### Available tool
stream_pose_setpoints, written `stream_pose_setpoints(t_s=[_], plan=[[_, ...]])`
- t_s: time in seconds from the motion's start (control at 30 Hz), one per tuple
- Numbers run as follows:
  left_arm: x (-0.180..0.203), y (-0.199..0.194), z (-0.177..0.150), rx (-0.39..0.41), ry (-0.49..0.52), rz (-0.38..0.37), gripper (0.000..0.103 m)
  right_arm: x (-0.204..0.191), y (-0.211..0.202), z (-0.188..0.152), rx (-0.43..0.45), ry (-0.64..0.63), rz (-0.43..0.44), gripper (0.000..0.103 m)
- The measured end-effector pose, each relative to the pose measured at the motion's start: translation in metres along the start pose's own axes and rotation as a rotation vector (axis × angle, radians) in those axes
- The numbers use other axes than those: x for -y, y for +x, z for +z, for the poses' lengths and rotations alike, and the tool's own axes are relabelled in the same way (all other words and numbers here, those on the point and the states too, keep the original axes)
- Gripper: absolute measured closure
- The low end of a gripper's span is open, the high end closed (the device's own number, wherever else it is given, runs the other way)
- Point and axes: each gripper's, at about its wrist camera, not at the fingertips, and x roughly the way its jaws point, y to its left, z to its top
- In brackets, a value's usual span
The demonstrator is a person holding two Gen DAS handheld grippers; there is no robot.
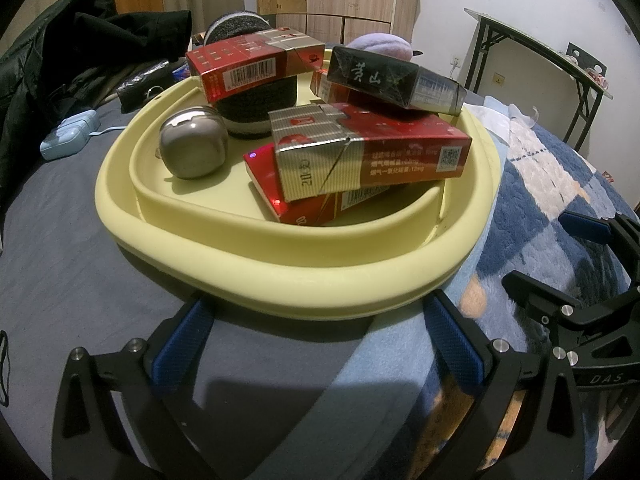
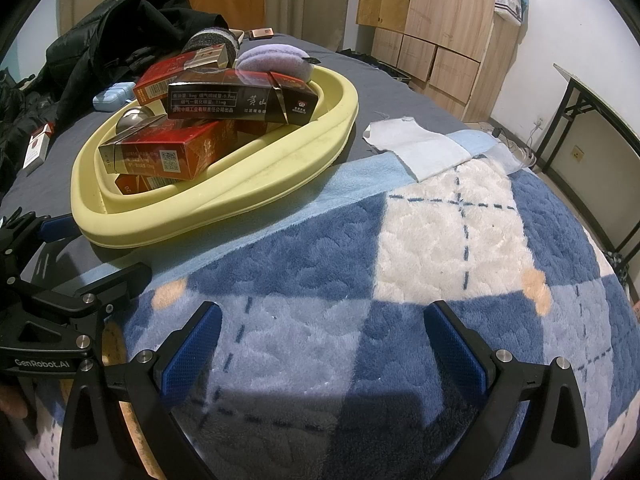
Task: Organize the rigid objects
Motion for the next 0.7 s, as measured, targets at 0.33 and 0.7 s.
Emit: stream_pose_setpoints(t_s=[0.33,0.7], plan=[[-0.0004,-0.0002,-0.0002,0.000,0.000,-0.001,0.000,0.0000,0.0001,0.0000,0.000,0.000,0.000,0.000],[-0.0015,-0.0001,-0.0006,0.000,0.001,0.000,0.000,-0.0005,-0.0003,-0.0004,0.000,0.000,0.000,0.000]])
